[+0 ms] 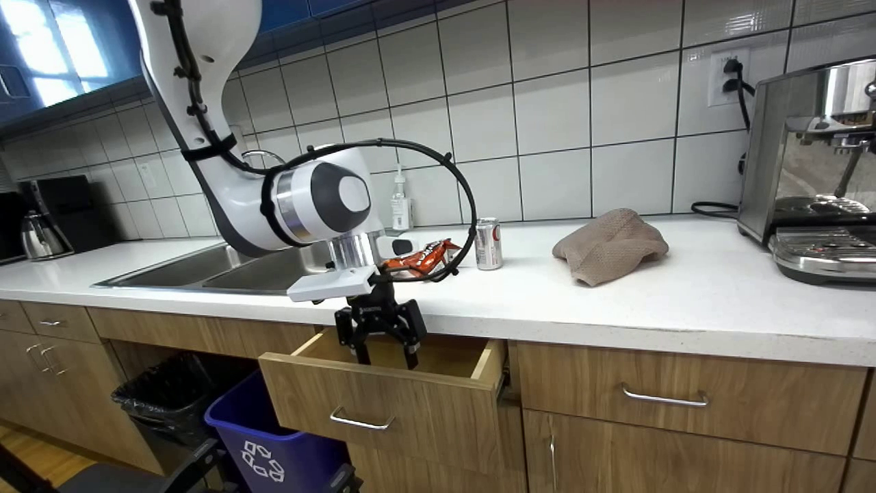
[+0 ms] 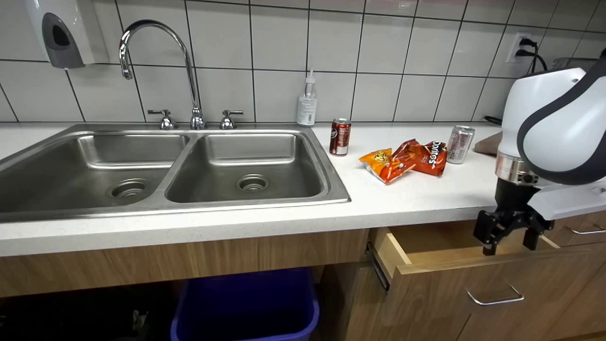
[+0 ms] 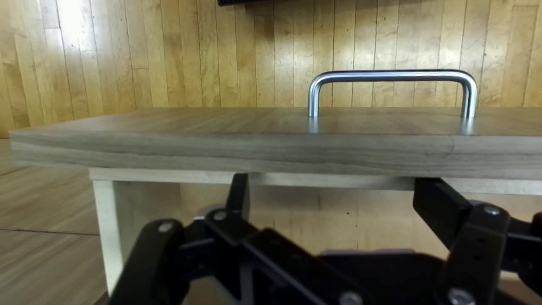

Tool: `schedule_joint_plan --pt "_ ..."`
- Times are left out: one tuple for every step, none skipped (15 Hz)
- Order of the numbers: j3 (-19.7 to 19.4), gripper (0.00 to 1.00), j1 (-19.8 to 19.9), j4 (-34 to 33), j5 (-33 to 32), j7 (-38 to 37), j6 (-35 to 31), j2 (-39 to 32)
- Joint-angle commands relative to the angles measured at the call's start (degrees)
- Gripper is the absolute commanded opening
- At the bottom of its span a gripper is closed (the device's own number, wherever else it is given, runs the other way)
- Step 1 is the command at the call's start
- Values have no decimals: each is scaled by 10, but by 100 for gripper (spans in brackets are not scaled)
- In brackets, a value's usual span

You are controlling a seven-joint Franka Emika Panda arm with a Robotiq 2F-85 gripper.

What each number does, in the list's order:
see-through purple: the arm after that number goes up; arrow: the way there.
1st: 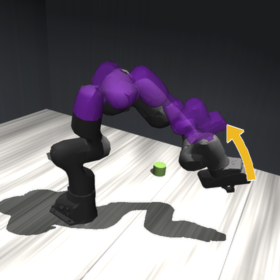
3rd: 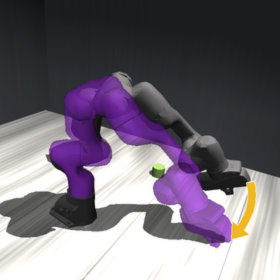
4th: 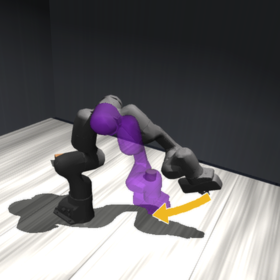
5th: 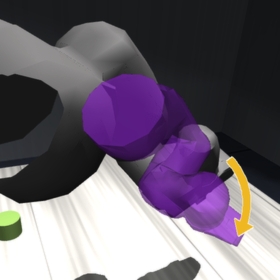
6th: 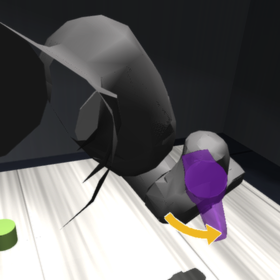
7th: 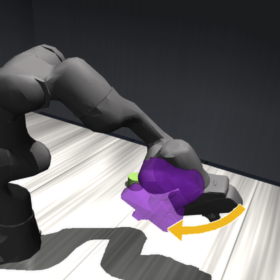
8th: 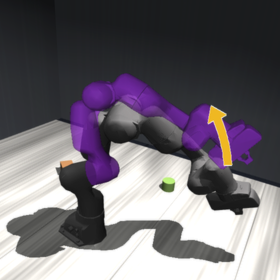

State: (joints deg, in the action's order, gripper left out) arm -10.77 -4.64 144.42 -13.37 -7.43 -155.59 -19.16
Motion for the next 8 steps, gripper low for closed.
schedule_joint_plan --pt "-9 100 -4 33 -26 -20 23 36" --pt "-9 100 -3 35 -26 -20 23 38" --pt "-9 100 -3 36 -27 -21 23 39" --pt "-9 100 -2 38 -25 -20 24 40" --pt "-8 100 -1 39 -24 -19 25 42" --pt "-9 100 -1 42 -26 -19 25 43" --pt "-9 100 -1 45 -27 -19 25 44" --pt "-10 100 -1 48 -28 -19 26 46"
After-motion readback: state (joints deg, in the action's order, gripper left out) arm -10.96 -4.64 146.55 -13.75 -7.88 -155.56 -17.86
